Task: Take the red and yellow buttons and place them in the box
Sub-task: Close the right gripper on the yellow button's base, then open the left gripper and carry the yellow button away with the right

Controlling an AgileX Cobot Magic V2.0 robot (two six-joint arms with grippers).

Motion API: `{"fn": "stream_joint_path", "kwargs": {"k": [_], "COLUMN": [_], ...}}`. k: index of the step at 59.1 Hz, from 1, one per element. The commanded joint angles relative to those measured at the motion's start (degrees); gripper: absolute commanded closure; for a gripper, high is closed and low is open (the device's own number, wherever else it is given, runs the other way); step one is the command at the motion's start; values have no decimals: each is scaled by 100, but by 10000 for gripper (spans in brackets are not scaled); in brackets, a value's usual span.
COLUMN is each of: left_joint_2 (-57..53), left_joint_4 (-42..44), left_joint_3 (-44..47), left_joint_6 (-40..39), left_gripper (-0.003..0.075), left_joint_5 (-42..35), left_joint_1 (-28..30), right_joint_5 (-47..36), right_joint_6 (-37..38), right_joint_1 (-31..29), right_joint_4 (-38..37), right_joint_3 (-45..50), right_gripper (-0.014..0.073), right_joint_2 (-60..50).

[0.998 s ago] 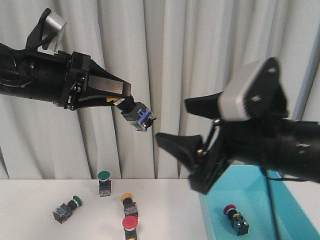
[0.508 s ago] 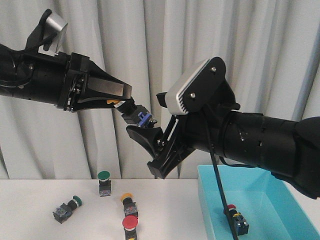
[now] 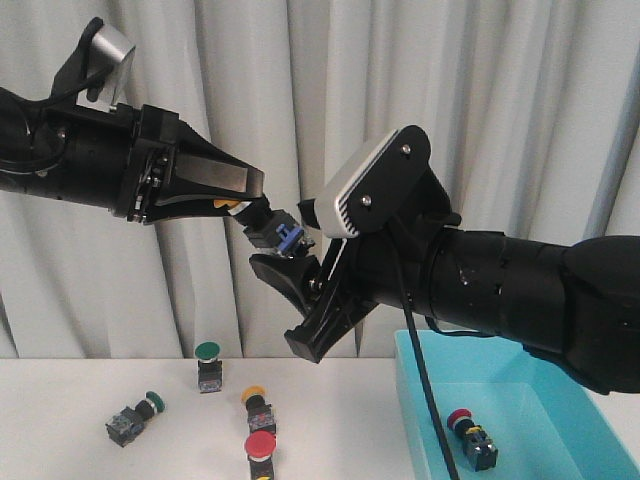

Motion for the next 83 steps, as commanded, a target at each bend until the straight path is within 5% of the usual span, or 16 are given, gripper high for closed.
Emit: {"fn": "stream_joint_path", "kwargs": {"k": [1,17,35,44,65,83], "left_joint_2": [-261,-261,-261,-261,-261,-328], "left_joint_4": [-452,-483,-446,-412,-444,-656], "left_joint_3": [-157,-157,-157,-157,-157,-157], "left_joint_6": [23,23,31,134,134,134], "left_gripper": [647,647,632,549,195,158], "left_joint_5": [-177,-177,-263,-216,-272,-395], "left_joint_1": [-18,-18,-18,-18,-18,-12], "right_joint_5": [93,116,123,123,7,-864], "right_joint_6": [-78,-150,-150,-144,-139,-122], "right_joint_1": [0,0,0,0,-12,-31], "right_joint_4": [134,134,134,134,158,152], "right_joint_3": [-201,-201,-201,-201,-201,-201], "right_gripper": [232,449,539,537,536,536], "right_joint_2": [-194,-194,-194,-194,-194,-206]}}
